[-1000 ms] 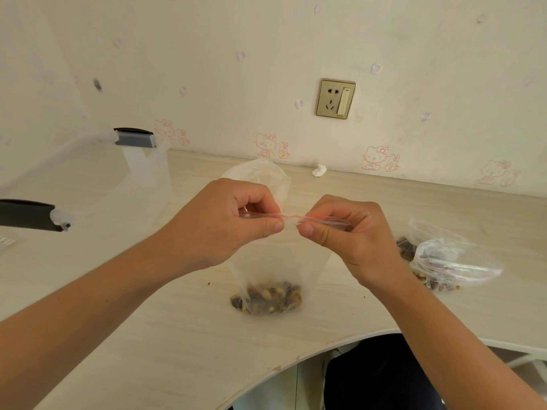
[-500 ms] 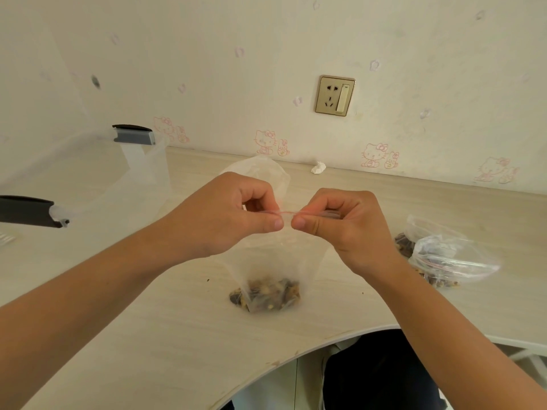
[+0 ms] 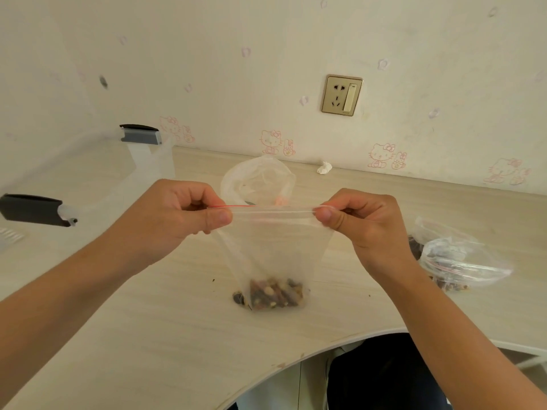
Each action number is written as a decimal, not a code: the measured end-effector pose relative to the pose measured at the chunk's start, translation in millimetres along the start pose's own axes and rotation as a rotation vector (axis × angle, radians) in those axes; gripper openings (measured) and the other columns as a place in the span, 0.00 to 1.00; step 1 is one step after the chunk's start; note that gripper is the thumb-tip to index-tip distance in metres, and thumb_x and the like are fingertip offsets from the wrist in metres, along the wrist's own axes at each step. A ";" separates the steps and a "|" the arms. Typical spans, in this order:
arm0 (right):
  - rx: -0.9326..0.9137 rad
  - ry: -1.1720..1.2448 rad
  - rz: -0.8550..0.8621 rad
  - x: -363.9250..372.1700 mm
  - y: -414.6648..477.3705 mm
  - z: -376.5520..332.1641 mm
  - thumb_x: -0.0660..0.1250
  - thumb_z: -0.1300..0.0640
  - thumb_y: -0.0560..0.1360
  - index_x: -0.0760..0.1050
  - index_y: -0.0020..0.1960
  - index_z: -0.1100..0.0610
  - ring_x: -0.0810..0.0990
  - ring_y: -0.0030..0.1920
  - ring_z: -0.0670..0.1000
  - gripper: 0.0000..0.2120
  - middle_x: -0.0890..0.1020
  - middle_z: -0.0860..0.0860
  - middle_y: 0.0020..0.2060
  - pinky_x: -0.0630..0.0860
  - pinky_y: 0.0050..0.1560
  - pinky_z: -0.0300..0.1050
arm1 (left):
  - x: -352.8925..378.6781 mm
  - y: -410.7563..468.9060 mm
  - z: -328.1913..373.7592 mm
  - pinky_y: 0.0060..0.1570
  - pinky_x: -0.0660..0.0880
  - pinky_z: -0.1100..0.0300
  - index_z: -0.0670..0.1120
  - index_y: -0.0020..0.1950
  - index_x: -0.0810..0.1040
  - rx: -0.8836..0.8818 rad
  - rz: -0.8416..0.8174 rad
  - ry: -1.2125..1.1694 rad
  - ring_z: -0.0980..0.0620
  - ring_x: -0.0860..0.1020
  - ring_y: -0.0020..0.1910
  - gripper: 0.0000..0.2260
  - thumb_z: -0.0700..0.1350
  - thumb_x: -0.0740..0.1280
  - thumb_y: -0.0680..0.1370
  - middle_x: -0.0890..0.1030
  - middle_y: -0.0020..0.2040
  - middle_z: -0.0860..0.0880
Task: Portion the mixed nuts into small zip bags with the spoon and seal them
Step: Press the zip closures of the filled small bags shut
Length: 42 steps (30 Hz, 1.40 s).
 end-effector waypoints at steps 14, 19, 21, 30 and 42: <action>0.072 -0.190 0.034 47.5 96.9 41.5 0.77 0.62 0.74 0.85 0.40 0.56 0.76 0.33 0.42 0.05 0.83 0.42 0.30 0.72 0.37 0.34 | -56.7 55.0 -36.6 0.28 0.65 0.73 0.51 0.38 0.82 -0.055 0.265 0.417 0.63 0.72 0.25 0.10 0.44 0.75 0.78 0.78 0.31 0.52; 0.054 -0.221 0.049 32.5 80.9 48.8 0.76 0.58 0.76 0.86 0.44 0.50 0.78 0.38 0.44 0.04 0.87 0.45 0.39 0.73 0.40 0.35 | -47.3 50.3 -36.0 0.37 0.68 0.66 0.55 0.46 0.82 0.043 0.387 0.357 0.62 0.74 0.31 0.05 0.46 0.72 0.80 0.79 0.35 0.56; 0.044 -0.231 0.078 18.1 66.7 35.2 0.75 0.57 0.76 0.86 0.44 0.49 0.78 0.39 0.47 0.03 0.86 0.49 0.40 0.74 0.40 0.37 | -37.8 38.2 -21.1 0.35 0.68 0.69 0.55 0.49 0.81 0.140 0.458 0.273 0.60 0.72 0.31 0.03 0.47 0.71 0.81 0.77 0.35 0.56; 0.065 -0.404 0.361 -104.8 -72.0 -23.7 0.70 0.50 0.75 0.86 0.42 0.51 0.77 0.32 0.45 0.07 0.83 0.51 0.33 0.72 0.32 0.35 | 156.4 6.3 1.2 0.33 0.71 0.62 0.50 0.39 0.82 0.007 -0.171 -0.044 0.58 0.73 0.27 0.15 0.57 0.68 0.81 0.78 0.29 0.52; 0.471 -0.587 0.574 -235.1 -119.3 16.6 0.68 0.38 0.71 0.81 0.54 0.47 0.81 0.34 0.46 0.17 0.86 0.47 0.40 0.75 0.37 0.50 | 311.2 96.0 5.0 0.31 0.73 0.60 0.47 0.50 0.84 -0.199 -0.450 0.051 0.57 0.80 0.28 0.23 0.67 0.66 0.76 0.86 0.35 0.53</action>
Point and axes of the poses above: each hand's wrist, its own y-axis towards the middle knuckle, its own x-axis out of the palm, z = x × y, the point moved 2 cm from there along y, towards the middle knuckle
